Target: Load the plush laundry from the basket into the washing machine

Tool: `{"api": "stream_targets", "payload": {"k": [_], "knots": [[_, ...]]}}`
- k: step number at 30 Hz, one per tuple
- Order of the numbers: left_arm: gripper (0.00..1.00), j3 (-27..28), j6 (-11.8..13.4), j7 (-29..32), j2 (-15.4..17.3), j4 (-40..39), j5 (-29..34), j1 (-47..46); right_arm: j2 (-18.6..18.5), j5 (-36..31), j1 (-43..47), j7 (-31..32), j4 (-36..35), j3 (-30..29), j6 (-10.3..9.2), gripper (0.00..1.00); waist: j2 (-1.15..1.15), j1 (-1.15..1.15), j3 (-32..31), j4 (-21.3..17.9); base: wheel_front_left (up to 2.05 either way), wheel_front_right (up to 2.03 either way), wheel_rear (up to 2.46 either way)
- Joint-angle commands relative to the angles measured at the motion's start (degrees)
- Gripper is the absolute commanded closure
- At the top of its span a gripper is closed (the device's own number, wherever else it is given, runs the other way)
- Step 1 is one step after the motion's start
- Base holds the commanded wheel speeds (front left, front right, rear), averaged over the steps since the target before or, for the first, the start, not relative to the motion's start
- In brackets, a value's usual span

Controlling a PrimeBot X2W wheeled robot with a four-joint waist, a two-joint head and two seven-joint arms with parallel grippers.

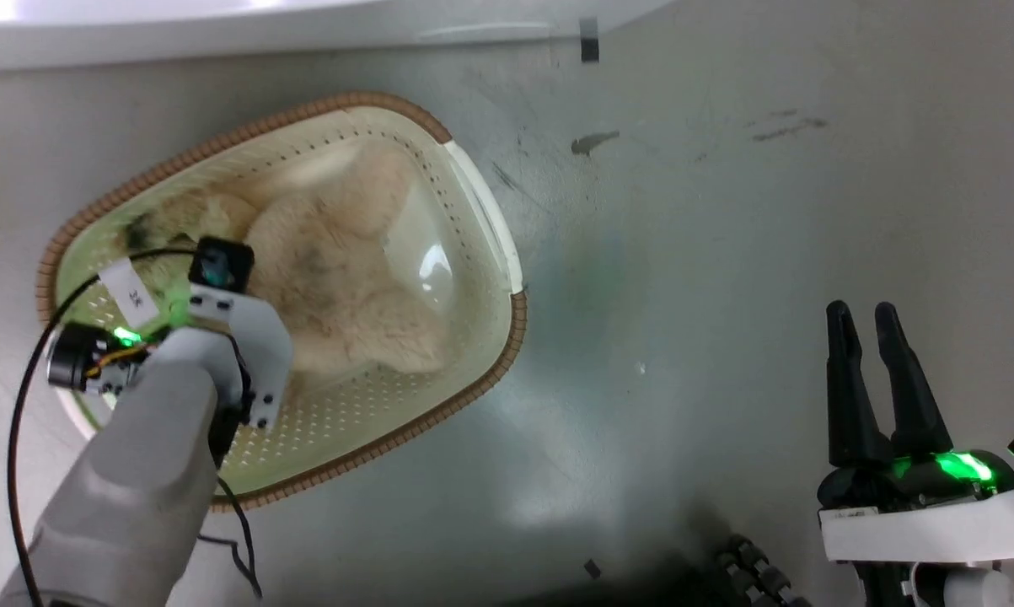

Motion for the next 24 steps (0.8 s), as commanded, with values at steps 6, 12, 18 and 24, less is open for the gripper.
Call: {"api": "stream_targets", "payload": {"k": [6,12,18,24], "knots": [[1.0,-2.4,-1.0,-0.6,0.7,3.5,-2.0,-2.7,0.0,2.5,-1.8,-1.2,-0.4,0.6,-0.04,0.0,0.0,0.0,2.9,-0.4,0.0,0.0,0.0],[1.0,-4.5,-2.3,-1.6,0.0,6.7,-4.1,-4.0,0.0,4.4,-3.3,-1.9,0.9,1.5,-0.04,0.0,0.0,0.0,1.6,0.1,0.0,0.0,0.0],[1.0,-5.6,-3.5,-3.8,-2.2,7.6,-4.5,-2.5,0.0,4.2,-3.9,-1.9,3.3,1.8,-0.04,0.0,0.0,0.0,-3.8,1.5,0.0,0.0,0.0],[1.0,-6.7,-4.8,-6.1,-5.2,8.5,-5.2,-0.3,0.0,4.1,-3.8,-1.9,6.4,1.8,-0.04,0.0,0.0,0.0,-10.7,3.6,0.0,0.0,0.0]]}}
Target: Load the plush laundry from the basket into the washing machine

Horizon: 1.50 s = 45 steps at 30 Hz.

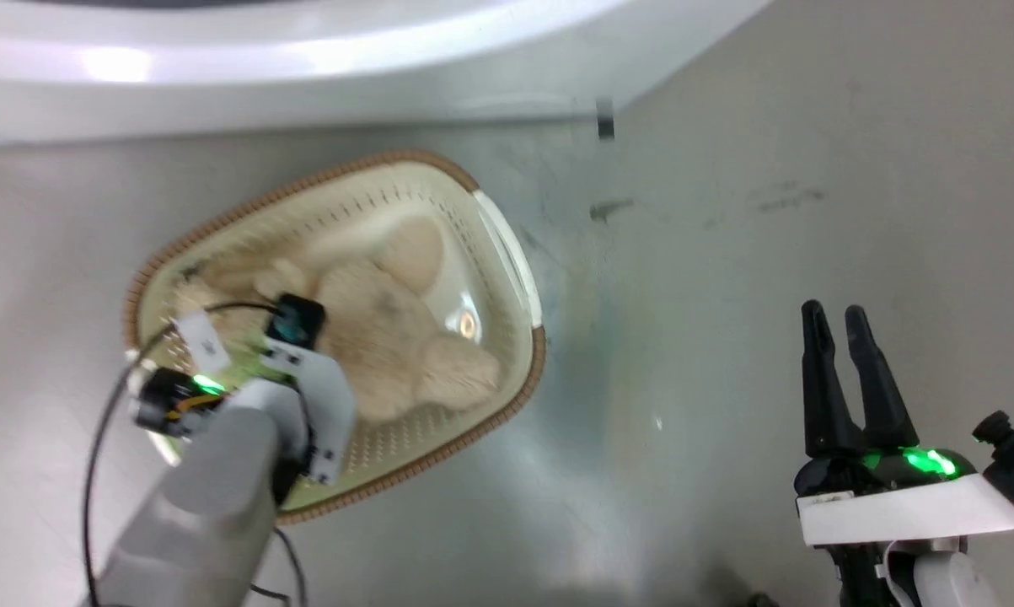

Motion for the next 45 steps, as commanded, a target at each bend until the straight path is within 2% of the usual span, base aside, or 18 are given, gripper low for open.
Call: {"api": "stream_targets", "payload": {"k": [1,10,11,24,32,45], "knots": [[1.0,-0.4,-0.4,-0.9,-0.9,0.2,-0.3,1.1,0.0,0.1,-0.7,-0.2,0.8,-0.1,-0.04,0.0,0.0,0.0,-4.5,2.0,0.0,0.0,0.0],[1.0,-1.3,-2.0,-5.3,-5.5,0.5,-2.0,5.0,0.0,-0.7,1.0,-0.2,4.5,-0.9,-0.04,0.0,0.0,0.0,-14.4,6.2,0.0,0.0,0.0],[1.0,-1.3,-2.5,-6.7,-6.7,0.4,-2.8,5.8,0.0,-1.0,2.0,-0.2,5.6,-1.2,-0.04,0.0,0.0,0.0,-17.4,7.9,0.0,0.0,0.0],[1.0,-0.6,-3.4,-12.9,-9.7,-2.0,-6.0,8.3,0.0,-1.6,6.7,-0.2,8.9,-2.8,-0.04,0.0,0.0,0.0,-28.9,13.5,0.0,0.0,0.0],[1.0,0.2,-2.5,-18.1,-9.8,-5.9,-7.0,9.5,0.0,-1.5,9.0,-0.2,9.7,-3.6,-0.04,0.0,0.0,0.0,-32.8,15.3,0.0,0.0,0.0],[1.0,3.9,1.7,-26.7,-8.0,-16.9,-7.3,9.9,0.0,-1.7,11.1,-0.2,9.9,-4.3,-0.04,0.0,0.0,0.0,-35.1,15.1,0.0,0.0,0.0]]}}
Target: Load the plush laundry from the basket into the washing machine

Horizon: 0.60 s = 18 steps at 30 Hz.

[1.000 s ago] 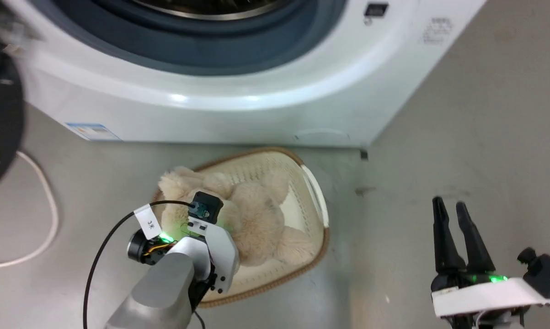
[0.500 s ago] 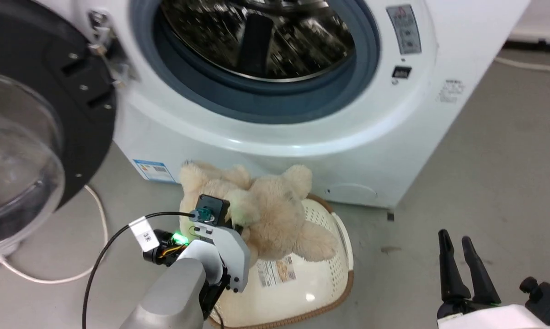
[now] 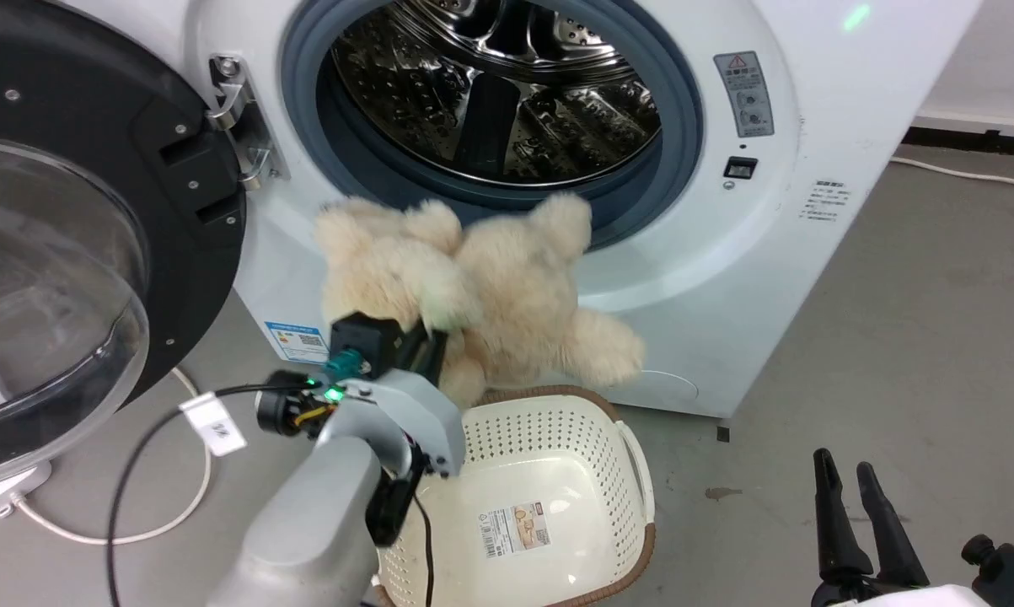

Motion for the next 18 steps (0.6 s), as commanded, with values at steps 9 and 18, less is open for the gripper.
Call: {"api": "stream_targets", "payload": {"k": [9,18], "knots": [[1.0,5.1,3.0,-1.5,1.4,-8.4,0.2,-0.4,0.0,-1.1,0.5,-0.2,-0.5,-0.4,-0.03,0.0,0.0,0.0,1.6,-1.3,0.0,0.0,0.0],[1.0,9.4,3.3,-1.6,0.5,-12.3,1.9,-4.8,0.0,-2.1,-1.2,-0.2,-1.4,-0.6,-0.03,0.0,0.0,0.0,6.3,-3.1,0.0,0.0,0.0]]}}
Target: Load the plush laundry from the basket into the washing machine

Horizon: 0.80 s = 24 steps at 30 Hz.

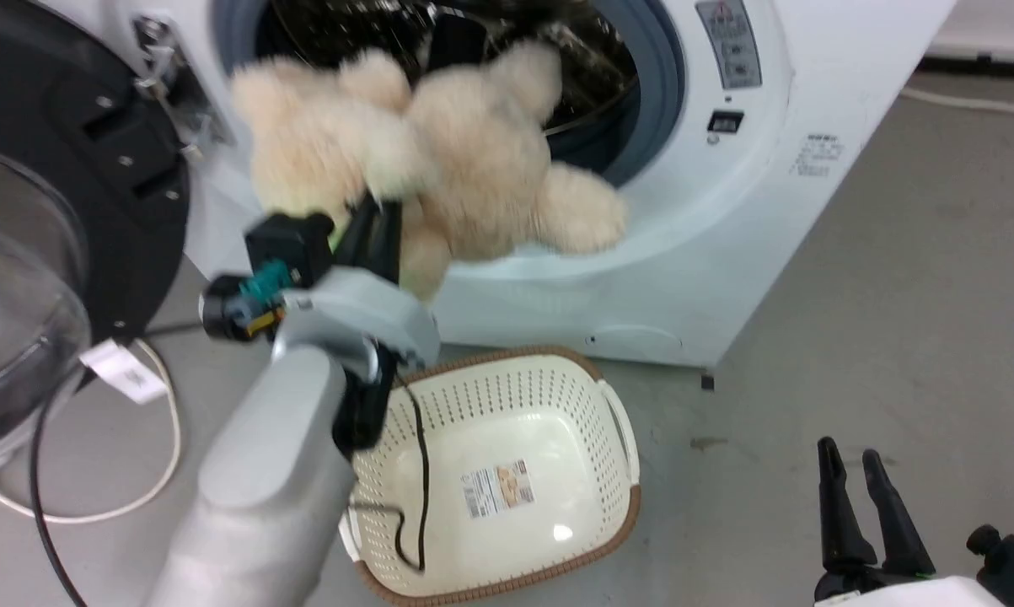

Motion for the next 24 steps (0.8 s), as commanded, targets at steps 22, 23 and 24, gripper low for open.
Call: {"api": "stream_targets", "payload": {"k": [22,23,24], "knots": [[1.0,9.0,-1.8,-0.7,2.6,4.9,4.9,-19.8,0.0,0.3,-6.3,-0.2,-3.4,1.1,-0.03,0.0,0.0,0.0,16.7,-9.6,0.0,0.0,0.0],[1.0,9.3,-1.9,-0.7,3.1,5.2,5.2,-20.6,0.0,0.5,-6.4,-0.2,-3.5,1.2,-0.03,0.0,0.0,0.0,17.4,-10.1,0.0,0.0,0.0],[1.0,9.5,-2.0,-0.7,3.5,5.4,5.5,-21.5,0.0,0.6,-6.6,-0.2,-3.6,1.3,-0.03,0.0,0.0,0.0,18.1,-10.5,0.0,0.0,0.0]]}}
